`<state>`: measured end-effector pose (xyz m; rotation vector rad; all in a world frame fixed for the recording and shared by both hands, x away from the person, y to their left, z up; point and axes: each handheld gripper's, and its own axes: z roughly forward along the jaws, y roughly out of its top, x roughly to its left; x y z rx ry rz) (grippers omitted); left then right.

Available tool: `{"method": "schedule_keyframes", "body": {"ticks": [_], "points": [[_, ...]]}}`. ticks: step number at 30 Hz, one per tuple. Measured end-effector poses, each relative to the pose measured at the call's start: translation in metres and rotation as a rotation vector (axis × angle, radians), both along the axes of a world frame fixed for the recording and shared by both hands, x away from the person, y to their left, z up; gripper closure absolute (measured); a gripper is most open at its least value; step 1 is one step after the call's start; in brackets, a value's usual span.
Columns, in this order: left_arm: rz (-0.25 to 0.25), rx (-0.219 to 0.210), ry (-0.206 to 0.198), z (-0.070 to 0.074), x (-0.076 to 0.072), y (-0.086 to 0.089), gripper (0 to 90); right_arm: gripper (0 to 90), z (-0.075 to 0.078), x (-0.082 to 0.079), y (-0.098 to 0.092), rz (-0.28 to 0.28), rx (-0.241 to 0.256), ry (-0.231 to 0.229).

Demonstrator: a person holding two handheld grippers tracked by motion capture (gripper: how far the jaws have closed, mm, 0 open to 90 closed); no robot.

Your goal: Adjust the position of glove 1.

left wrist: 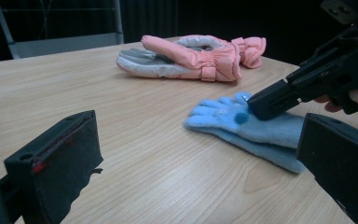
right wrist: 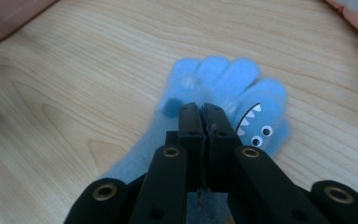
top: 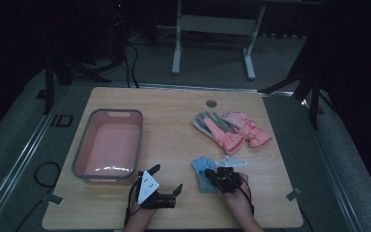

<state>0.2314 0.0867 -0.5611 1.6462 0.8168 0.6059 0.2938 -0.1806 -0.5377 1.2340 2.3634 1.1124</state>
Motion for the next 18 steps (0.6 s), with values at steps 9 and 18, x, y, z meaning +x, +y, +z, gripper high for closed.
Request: {"method": "schedule_keyframes", "body": {"ticks": [9,18], "points": [[-0.012,0.006,0.012,0.0,0.001,-0.001,0.0,82.5,-0.005,0.0,0.0,0.006,0.005,0.009],[-0.087,0.008,0.081,0.001,0.003,-0.003,0.0,26.2,0.022,0.001,-0.025,0.017,0.089,-0.057]]}}
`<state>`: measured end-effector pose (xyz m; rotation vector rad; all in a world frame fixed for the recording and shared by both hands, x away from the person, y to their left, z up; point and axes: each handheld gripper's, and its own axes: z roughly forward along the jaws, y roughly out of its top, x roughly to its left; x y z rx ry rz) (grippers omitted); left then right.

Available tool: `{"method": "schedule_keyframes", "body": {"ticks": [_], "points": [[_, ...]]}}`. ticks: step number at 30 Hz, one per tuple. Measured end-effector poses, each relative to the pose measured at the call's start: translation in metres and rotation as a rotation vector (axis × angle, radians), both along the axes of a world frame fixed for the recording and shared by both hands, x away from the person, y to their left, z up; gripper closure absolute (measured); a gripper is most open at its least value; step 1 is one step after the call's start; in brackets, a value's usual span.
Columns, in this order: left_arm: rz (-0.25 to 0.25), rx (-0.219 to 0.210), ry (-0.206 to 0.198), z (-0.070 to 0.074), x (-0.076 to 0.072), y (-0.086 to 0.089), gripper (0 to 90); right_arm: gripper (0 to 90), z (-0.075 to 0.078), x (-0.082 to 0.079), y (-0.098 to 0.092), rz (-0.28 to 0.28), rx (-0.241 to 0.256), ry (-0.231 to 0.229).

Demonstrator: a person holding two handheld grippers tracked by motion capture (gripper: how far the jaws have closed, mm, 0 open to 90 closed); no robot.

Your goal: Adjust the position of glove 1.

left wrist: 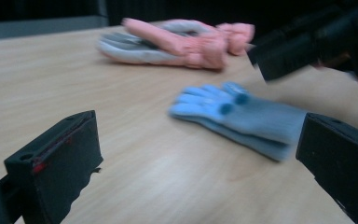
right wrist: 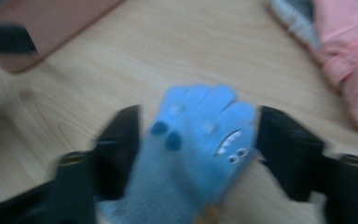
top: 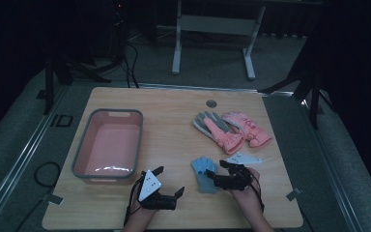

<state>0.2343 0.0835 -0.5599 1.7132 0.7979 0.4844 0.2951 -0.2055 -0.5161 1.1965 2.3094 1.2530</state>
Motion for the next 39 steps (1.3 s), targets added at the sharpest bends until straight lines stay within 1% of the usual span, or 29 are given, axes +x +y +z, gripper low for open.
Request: {"method": "schedule_keyframes", "body": {"ticks": [2,3,4,5,6,7,9,10,11,12,13,15,17,18,19,20,22,23,24,25,26,27,29,31,32,33,35,37,39], "points": [[-0.065,-0.001,0.041,0.0,0.002,-0.002,0.0,24.1,0.005,0.003,-0.01,0.005,0.038,0.007],[-0.074,0.007,0.047,0.0,0.002,-0.003,0.0,19.4,0.007,0.004,-0.017,0.009,0.068,0.008],[-0.096,0.013,0.059,0.0,0.003,-0.004,0.0,18.6,0.008,0.005,-0.02,0.005,0.08,0.004],[-0.13,0.005,0.077,0.0,0.004,-0.005,0.0,18.2,0.009,0.006,-0.024,0.015,0.08,-0.005],[-0.16,0.011,0.097,0.001,0.005,-0.008,0.0,16.5,0.01,0.007,-0.028,0.036,0.081,-0.01],[-0.176,0.018,0.103,0.001,0.005,-0.01,0.0,15.1,0.01,0.008,-0.032,0.048,0.084,-0.03],[-0.225,0.073,0.123,0.002,0.007,-0.019,0.0,14.6,0.01,0.009,-0.037,0.067,0.09,-0.045],[-0.232,0.098,0.125,0.003,0.007,-0.022,0.0,14.7,0.01,0.011,-0.039,0.071,0.096,-0.043],[-0.24,0.135,0.117,0.004,0.008,-0.028,0.0,14.7,0.01,0.011,-0.04,0.074,0.098,-0.044],[-0.24,0.135,0.117,0.004,0.008,-0.028,0.0,14.7,0.01,0.011,-0.04,0.074,0.098,-0.044],[-0.276,0.171,0.102,0.005,0.008,-0.037,0.0,14.8,0.009,0.013,-0.041,0.084,0.095,-0.031],[-0.31,0.219,0.064,0.006,0.008,-0.047,0.0,14.7,0.009,0.015,-0.041,0.087,0.12,0.005],[-0.335,0.282,0.021,0.006,0.008,-0.058,1.7,14.7,0.008,0.018,-0.041,0.085,0.133,0.026],[-0.344,0.309,-0.007,0.006,0.008,-0.063,8.7,14.8,0.008,0.019,-0.04,0.092,0.138,0.047],[-0.355,0.321,-0.032,0.006,0.008,-0.067,12.4,14.8,0.007,0.021,-0.038,0.101,0.14,0.06],[-0.371,0.325,-0.044,0.007,0.009,-0.071,13.8,15.2,0.006,0.023,-0.037,0.107,0.135,0.061],[-0.386,0.354,-0.078,0.007,0.011,-0.076,16.0,15.2,0.006,0.025,-0.035,0.115,0.136,0.06],[-0.401,0.363,-0.096,0.008,0.012,-0.078,19.4,15.2,0.005,0.027,-0.035,0.118,0.138,0.058],[-0.423,0.387,-0.104,0.008,0.014,-0.08,23.8,15.2,0.005,0.029,-0.034,0.12,0.144,0.067],[-0.435,0.415,-0.116,0.007,0.015,-0.082,25.6,15.2,0.005,0.031,-0.033,0.122,0.152,0.074],[-0.461,0.447,-0.138,0.007,0.015,-0.084,29.1,15.2,0.004,0.034,-0.033,0.124,0.162,0.083],[-0.474,0.466,-0.147,0.006,0.015,-0.086,33.0,15.2,0.004,0.037,-0.032,0.122,0.172,0.102],[-0.498,0.52,-0.163,0.003,0.016,-0.09,34.4,14.6,0.005,0.04,-0.029,0.119,0.172,0.107],[-0.505,0.552,-0.181,0.002,0.018,-0.092,36.6,13.8,0.004,0.043,-0.026,0.124,0.166,0.113],[-0.513,0.562,-0.18,0.002,0.019,-0.094,36.7,13.2,0.003,0.045,-0.024,0.136,0.164,0.118],[-0.513,0.569,-0.187,0.001,0.02,-0.095,37.3,13.0,0.001,0.046,-0.022,0.134,0.155,0.126],[-0.518,0.583,-0.185,0.001,0.023,-0.097,39.9,13.4,-0.004,0.049,-0.019,0.131,0.132,0.137],[-0.523,0.602,-0.184,0.001,0.026,-0.098,43.1,13.9,-0.01,0.054,-0.016,0.117,0.116,0.157],[-0.522,0.61,-0.188,0.001,0.028,-0.098,44.9,14.4,-0.014,0.056,-0.014,0.109,0.109,0.169]]}}
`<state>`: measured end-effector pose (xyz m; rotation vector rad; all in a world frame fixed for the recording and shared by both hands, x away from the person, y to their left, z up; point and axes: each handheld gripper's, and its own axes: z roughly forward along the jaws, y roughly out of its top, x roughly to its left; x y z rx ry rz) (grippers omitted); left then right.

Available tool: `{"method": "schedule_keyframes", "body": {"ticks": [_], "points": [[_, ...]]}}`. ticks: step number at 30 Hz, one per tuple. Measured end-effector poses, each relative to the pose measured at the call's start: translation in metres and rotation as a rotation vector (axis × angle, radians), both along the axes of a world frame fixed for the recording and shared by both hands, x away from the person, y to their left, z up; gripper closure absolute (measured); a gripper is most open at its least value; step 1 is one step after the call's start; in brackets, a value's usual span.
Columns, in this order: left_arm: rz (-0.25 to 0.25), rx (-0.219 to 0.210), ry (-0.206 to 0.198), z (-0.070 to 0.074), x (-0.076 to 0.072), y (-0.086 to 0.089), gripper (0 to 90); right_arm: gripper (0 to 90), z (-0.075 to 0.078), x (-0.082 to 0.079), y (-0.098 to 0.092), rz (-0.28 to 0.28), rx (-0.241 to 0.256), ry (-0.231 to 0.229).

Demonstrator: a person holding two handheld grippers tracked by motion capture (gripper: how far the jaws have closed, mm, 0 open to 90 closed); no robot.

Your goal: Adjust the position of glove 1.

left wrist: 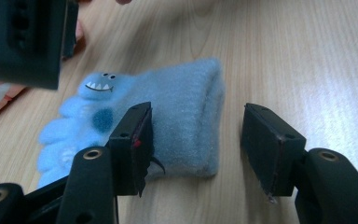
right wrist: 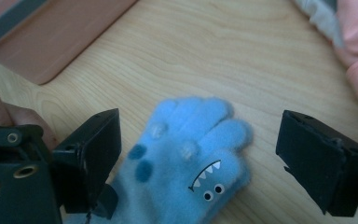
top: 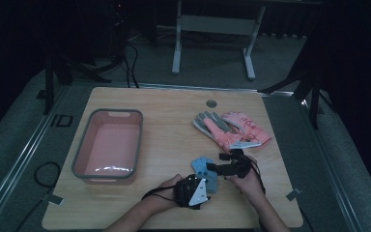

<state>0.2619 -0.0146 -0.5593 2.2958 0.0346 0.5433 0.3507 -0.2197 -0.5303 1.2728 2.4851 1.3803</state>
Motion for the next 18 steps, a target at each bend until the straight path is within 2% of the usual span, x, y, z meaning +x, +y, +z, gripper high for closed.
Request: {"method": "schedule_keyframes", "body": {"ticks": [2,4,6,9,12,18], "points": [[0.005,0.001,0.007,0.0,0.003,0.0,47.3,15.3,-0.004,0.001,0.003,-0.003,-0.012,-0.003],[0.018,-0.003,0.016,0.0,0.005,-0.001,48.4,16.2,-0.01,0.0,0.01,-0.005,-0.05,-0.017],[0.037,-0.001,0.007,-0.001,0.006,-0.002,52.1,21.0,-0.014,0.0,0.013,-0.007,-0.077,-0.028],[0.039,0.013,-0.013,-0.001,0.006,-0.004,58.2,23.3,-0.021,-0.001,0.018,-0.011,-0.122,-0.043],[0.045,0.014,-0.001,-0.001,0.006,-0.004,63.0,23.9,-0.024,-0.002,0.019,-0.015,-0.124,-0.046],[0.053,0.029,0.012,0.001,0.006,-0.004,70.7,35.2,-0.025,-0.011,0.025,0.025,-0.175,-0.105]]}}
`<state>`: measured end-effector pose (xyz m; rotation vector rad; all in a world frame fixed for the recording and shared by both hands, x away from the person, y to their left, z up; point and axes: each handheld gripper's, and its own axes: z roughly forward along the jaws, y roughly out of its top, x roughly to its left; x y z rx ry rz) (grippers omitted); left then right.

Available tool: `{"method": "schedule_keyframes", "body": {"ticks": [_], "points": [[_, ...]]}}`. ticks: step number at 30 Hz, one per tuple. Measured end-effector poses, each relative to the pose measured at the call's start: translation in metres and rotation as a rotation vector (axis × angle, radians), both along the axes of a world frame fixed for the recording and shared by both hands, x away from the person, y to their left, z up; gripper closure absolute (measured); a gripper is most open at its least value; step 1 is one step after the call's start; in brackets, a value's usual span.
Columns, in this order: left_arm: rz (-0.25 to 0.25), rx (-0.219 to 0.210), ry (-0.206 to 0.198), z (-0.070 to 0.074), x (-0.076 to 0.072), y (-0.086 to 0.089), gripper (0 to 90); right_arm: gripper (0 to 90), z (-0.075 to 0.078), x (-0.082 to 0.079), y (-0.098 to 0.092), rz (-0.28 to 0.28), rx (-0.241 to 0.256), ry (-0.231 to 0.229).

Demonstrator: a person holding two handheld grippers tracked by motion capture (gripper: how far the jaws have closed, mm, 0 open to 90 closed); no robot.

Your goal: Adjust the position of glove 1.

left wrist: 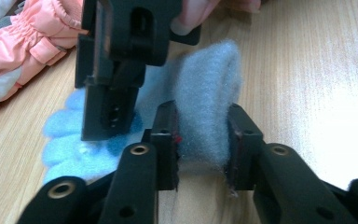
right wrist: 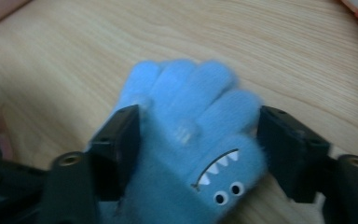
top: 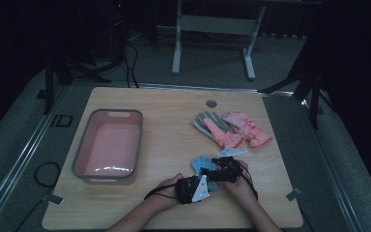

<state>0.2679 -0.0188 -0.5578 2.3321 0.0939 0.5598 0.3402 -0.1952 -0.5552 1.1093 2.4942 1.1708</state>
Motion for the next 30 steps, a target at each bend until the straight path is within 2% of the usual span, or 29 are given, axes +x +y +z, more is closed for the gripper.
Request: {"method": "schedule_keyframes", "body": {"ticks": [2,4,7,10,12,15,18,21,24,25,30], "points": [[-0.001,0.003,0.005,0.001,0.001,0.0,72.0,37.7,0.0,0.0,0.0,0.0,0.001,-0.002],[-0.003,0.006,0.019,0.002,0.002,0.0,72.9,47.9,0.0,-0.002,0.001,0.018,0.002,0.002],[-0.002,-0.002,0.043,0.003,0.004,0.002,73.9,58.0,0.001,-0.002,0.002,0.038,0.007,0.011],[-0.002,-0.012,0.061,0.004,0.006,0.004,74.5,70.6,0.0,-0.001,0.002,0.051,0.032,0.048],[0.004,-0.022,0.076,0.004,0.007,0.005,75.0,74.9,0.0,-0.001,0.004,0.059,0.044,0.069],[0.01,-0.025,0.083,0.005,0.007,0.006,75.8,78.0,0.001,-0.001,0.004,0.033,0.052,0.093],[0.02,-0.031,0.099,0.008,0.01,0.008,76.5,79.0,0.004,-0.003,0.006,0.019,0.038,0.058],[0.024,-0.025,0.095,0.011,0.012,0.01,76.9,79.1,0.006,-0.003,0.007,0.019,0.039,0.051],[0.037,-0.039,0.105,0.017,0.017,0.013,77.2,79.3,0.014,0.002,0.009,0.021,0.055,0.049],[0.042,-0.057,0.11,0.019,0.018,0.014,77.3,79.3,0.017,0.003,0.009,0.018,0.056,0.042],[0.05,-0.071,0.1,0.035,0.023,0.02,77.3,79.2,0.033,0.008,0.01,0.017,0.085,0.023]]}}
